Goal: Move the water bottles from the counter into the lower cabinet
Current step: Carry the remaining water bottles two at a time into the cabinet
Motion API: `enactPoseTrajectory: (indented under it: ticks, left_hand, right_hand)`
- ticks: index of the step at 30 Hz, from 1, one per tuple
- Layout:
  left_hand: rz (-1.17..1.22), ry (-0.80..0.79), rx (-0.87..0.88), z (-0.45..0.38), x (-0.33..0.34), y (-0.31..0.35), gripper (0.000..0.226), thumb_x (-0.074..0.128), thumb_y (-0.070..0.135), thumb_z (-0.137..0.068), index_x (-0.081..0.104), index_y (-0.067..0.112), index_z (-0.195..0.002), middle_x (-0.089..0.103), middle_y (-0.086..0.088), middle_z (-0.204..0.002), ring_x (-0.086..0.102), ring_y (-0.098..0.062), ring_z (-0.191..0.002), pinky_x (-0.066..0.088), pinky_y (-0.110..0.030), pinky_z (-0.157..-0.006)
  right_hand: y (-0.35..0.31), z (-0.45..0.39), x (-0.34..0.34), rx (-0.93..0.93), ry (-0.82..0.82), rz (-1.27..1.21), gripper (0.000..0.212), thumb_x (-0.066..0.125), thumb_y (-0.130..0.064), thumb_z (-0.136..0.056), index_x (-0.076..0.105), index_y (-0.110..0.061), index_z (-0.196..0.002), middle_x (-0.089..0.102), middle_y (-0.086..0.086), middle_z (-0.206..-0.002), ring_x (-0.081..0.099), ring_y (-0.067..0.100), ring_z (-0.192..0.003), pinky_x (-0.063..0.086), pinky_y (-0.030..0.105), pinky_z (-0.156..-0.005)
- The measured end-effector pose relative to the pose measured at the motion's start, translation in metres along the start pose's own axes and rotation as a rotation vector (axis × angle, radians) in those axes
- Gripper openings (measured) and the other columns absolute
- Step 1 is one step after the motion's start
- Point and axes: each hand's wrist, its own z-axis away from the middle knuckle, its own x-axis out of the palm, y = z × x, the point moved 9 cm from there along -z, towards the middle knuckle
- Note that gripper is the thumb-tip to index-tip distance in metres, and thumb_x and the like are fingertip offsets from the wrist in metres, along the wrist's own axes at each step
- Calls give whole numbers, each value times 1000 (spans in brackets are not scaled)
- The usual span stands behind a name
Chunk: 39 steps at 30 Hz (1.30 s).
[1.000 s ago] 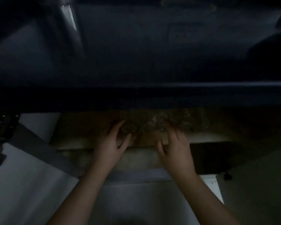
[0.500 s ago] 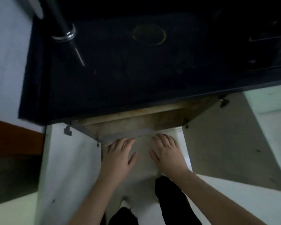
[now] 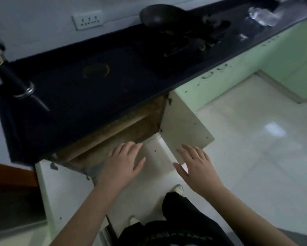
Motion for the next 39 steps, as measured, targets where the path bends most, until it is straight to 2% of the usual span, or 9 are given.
enactPoseTrajectory:
  ticks: [5, 7, 11, 14, 21, 26, 30, 36, 39]
  left_hand:
    - [-9, -5, 130, -41, -10, 77, 54, 34, 51, -99, 34, 30, -149, 43, 8, -148, 39, -12, -137, 25, -37, -114]
    - [-41, -5, 178, -63, -8, 110, 53, 29, 52, -98, 38, 31, -146, 51, 10, -143, 46, -9, -131, 26, -40, -113]
    - [-69, -7, 327, -114, -1, 194, 53, 34, 47, -92, 58, 21, -131, 69, 4, -118, 65, -14, -106, 50, -38, -89]
    - [-96, -32, 449, -153, 5, 265, 52, 38, 45, -91, 60, 18, -130, 68, 0, -115, 65, -19, -100, 52, -35, -79]
    - [-88, -58, 607, -218, 27, 394, 51, 40, 44, -90, 62, 16, -127, 69, -1, -111, 67, -21, -91, 53, -34, -68]
    - [-104, -47, 697, -265, 42, 446, 50, 41, 45, -91, 61, 18, -128, 69, 0, -111, 66, -21, -91, 52, -34, -70]
    - [-96, -2, 735, -317, 57, 489, 50, 42, 44, -90, 62, 17, -126, 69, -1, -109, 66, -22, -90, 51, -34, -71]
    - [-31, -88, 735, -403, 98, 560, 53, 40, 47, -89, 60, 17, -128, 68, -2, -113, 66, -26, -94, 50, -37, -73]
    - [-43, -79, 763, -441, 101, 602, 54, 39, 48, -88, 61, 17, -126, 68, -3, -114, 66, -27, -97, 50, -37, -73]
  right_hand:
    - [72, 26, -20, 183, 72, -49, 58, 30, -57, -93, 57, -20, -128, 59, 4, -131, 56, 29, -119, 45, 43, -100]
    - [106, 31, -29, 246, 100, -64, 58, 31, -57, -92, 58, -20, -127, 60, 4, -130, 57, 29, -118, 45, 42, -99]
    - [180, 41, -53, 353, 190, -105, 52, 36, -54, -92, 60, -22, -125, 62, 1, -127, 59, 25, -115, 47, 39, -95]
    - [239, 53, -67, 443, 226, -119, 52, 35, -54, -92, 59, -21, -125, 62, 2, -127, 60, 25, -114, 48, 40, -93]
    - [358, 71, -96, 598, 318, -52, 45, 42, -47, -90, 63, -15, -115, 64, 5, -113, 65, 27, -93, 52, 37, -71]
    - [418, 71, -111, 649, 389, -43, 42, 46, -43, -90, 63, -14, -115, 64, 6, -111, 65, 27, -88, 52, 37, -68]
    - [476, 60, -112, 677, 385, -20, 42, 47, -43, -89, 64, -14, -115, 64, 6, -110, 65, 27, -87, 53, 38, -70]
    - [567, 41, -133, 716, 361, 3, 38, 47, -41, -91, 64, -17, -116, 64, 4, -113, 64, 26, -92, 52, 38, -76]
    - [613, 45, -151, 788, 376, 6, 40, 46, -41, -91, 65, -16, -115, 65, 5, -112, 64, 26, -92, 52, 38, -76]
